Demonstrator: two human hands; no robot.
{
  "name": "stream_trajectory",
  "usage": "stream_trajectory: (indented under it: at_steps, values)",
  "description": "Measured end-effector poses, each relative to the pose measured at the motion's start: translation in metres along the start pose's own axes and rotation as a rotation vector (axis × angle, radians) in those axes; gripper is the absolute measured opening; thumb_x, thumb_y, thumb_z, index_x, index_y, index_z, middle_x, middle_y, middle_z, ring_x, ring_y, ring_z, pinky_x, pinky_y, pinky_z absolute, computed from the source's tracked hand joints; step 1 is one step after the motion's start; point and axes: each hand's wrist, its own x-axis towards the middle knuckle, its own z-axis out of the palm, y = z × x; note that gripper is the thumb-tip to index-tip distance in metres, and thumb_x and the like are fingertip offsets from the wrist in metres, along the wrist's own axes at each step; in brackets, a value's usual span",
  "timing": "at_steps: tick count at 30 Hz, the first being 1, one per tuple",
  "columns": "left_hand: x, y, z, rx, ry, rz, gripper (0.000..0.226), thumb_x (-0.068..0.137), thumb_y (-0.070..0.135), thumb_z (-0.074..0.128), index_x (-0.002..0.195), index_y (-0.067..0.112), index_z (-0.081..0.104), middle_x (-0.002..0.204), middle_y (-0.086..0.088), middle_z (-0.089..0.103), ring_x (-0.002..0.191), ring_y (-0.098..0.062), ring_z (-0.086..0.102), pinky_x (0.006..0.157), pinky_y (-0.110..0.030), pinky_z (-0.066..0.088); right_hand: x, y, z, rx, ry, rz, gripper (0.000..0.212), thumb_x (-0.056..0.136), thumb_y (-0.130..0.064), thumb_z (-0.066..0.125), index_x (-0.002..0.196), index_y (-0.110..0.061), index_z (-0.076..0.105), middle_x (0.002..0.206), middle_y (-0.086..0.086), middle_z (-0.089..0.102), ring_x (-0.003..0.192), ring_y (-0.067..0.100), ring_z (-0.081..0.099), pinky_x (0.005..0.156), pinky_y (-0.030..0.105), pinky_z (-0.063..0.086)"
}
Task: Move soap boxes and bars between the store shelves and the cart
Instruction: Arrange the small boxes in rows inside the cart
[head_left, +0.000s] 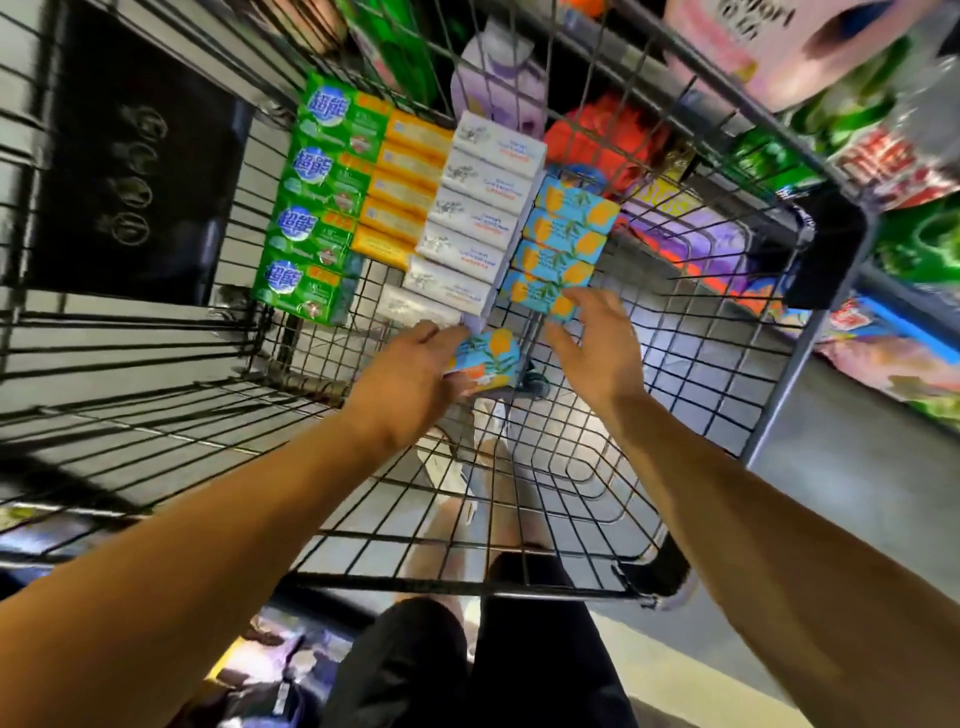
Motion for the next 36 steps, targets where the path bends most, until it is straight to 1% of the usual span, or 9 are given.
stream_trajectory:
  at_steps: [1, 4, 6, 12, 19, 22, 26, 31, 36]
  values:
    - [-0.001, -0.004, 0.001, -0.007, 0.026, -0.002, 0.062, 0.093, 0.060, 0.041, 0.143, 0.023, 0.047, 0.114, -0.012, 0.056, 0.101, -0.034, 0.056, 0.081, -0.042, 0.052, 0.004, 0.003, 0.006, -0.085, 0.001, -0.020, 0.050, 0.096, -0.030, 0.061, 0.141, -0.013, 0.049, 0.140, 0.006, 0.044, 0.124, 0.029, 0.048, 0.098, 0.037, 0.047]
    - [0.001, -0.009, 0.004, 0.015, 0.029, -0.055, 0.046, 0.094, 0.033, 0.058, 0.138, 0.018, 0.050, 0.119, -0.011, 0.056, 0.109, -0.032, 0.054, 0.087, -0.039, 0.049, 0.013, 0.010, 0.022, -0.189, 0.032, -0.037, 0.055, 0.091, -0.023, 0.065, 0.141, -0.018, 0.042, 0.142, 0.005, 0.036, 0.117, 0.033, 0.049, 0.084, 0.042, 0.054]
    - [0.002, -0.010, 0.006, 0.028, 0.039, -0.068, 0.046, 0.094, 0.028, 0.060, 0.137, 0.014, 0.051, 0.124, -0.011, 0.056, 0.112, -0.031, 0.053, 0.089, -0.038, 0.047, 0.018, 0.011, 0.030, -0.252, 0.048, -0.023, 0.055, 0.089, -0.020, 0.066, 0.138, -0.018, 0.042, 0.138, 0.007, 0.036, 0.113, 0.036, 0.050, 0.079, 0.045, 0.054]
    - [-0.002, -0.015, 0.010, -0.008, 0.081, -0.044, 0.046, 0.091, 0.022, 0.065, 0.135, 0.012, 0.054, 0.128, -0.011, 0.055, 0.116, -0.030, 0.052, 0.089, -0.036, 0.044, 0.021, 0.007, 0.031, -0.494, -0.013, -0.020, 0.055, 0.087, -0.025, 0.069, 0.136, -0.010, 0.048, 0.135, 0.015, 0.043, 0.116, 0.038, 0.047, 0.089, 0.047, 0.047]
    - [-0.044, 0.001, -0.012, -0.047, 0.116, -0.022, 0.053, 0.092, 0.022, 0.066, 0.142, 0.016, 0.049, 0.129, -0.013, 0.055, 0.115, -0.031, 0.054, 0.088, -0.029, 0.042, -0.027, -0.020, -0.003, -0.254, -0.046, 0.039, 0.056, 0.091, -0.051, 0.058, 0.131, -0.012, 0.059, 0.123, 0.015, 0.058, 0.111, 0.036, 0.056, 0.078, 0.041, 0.050]
    - [-0.076, 0.019, -0.028, -0.087, 0.139, 0.020, 0.053, 0.093, 0.021, 0.064, 0.143, 0.014, 0.048, 0.125, -0.016, 0.055, 0.112, -0.033, 0.053, 0.083, -0.026, 0.038, -0.066, -0.034, -0.029, -0.144, 0.015, 0.000, 0.050, 0.091, -0.039, 0.064, 0.133, -0.012, 0.060, 0.121, 0.014, 0.062, 0.109, 0.035, 0.059, 0.077, 0.037, 0.048]
    - [-0.130, 0.045, -0.042, -0.023, 0.237, 0.088, 0.052, 0.092, 0.022, 0.066, 0.141, 0.014, 0.051, 0.123, -0.017, 0.057, 0.111, -0.036, 0.055, 0.086, -0.031, 0.042, -0.131, -0.061, -0.068, 0.023, 0.165, -0.024, 0.041, 0.089, -0.032, 0.071, 0.123, -0.010, 0.066, 0.110, 0.015, 0.064, 0.095, 0.027, 0.056, 0.068, 0.024, 0.029]
    - [-0.188, 0.082, -0.058, -0.042, 0.353, 0.161, 0.058, 0.082, 0.044, 0.055, 0.130, 0.011, 0.062, 0.112, -0.019, 0.063, 0.102, -0.036, 0.060, 0.082, -0.032, 0.043, -0.214, -0.085, -0.109, 0.150, 0.368, -0.072, 0.040, 0.086, -0.021, 0.076, 0.120, -0.004, 0.067, 0.106, 0.019, 0.065, 0.102, 0.033, 0.058, 0.078, 0.029, 0.038]
    - [-0.225, 0.132, -0.075, -0.002, 0.472, 0.299, 0.052, 0.090, 0.038, 0.065, 0.133, 0.010, 0.060, 0.122, -0.017, 0.062, 0.113, -0.034, 0.058, 0.088, -0.030, 0.040, -0.279, -0.082, -0.161, 0.258, 0.586, -0.089, 0.048, 0.084, -0.018, 0.073, 0.130, -0.011, 0.063, 0.118, 0.013, 0.063, 0.106, 0.027, 0.060, 0.095, 0.031, 0.046]
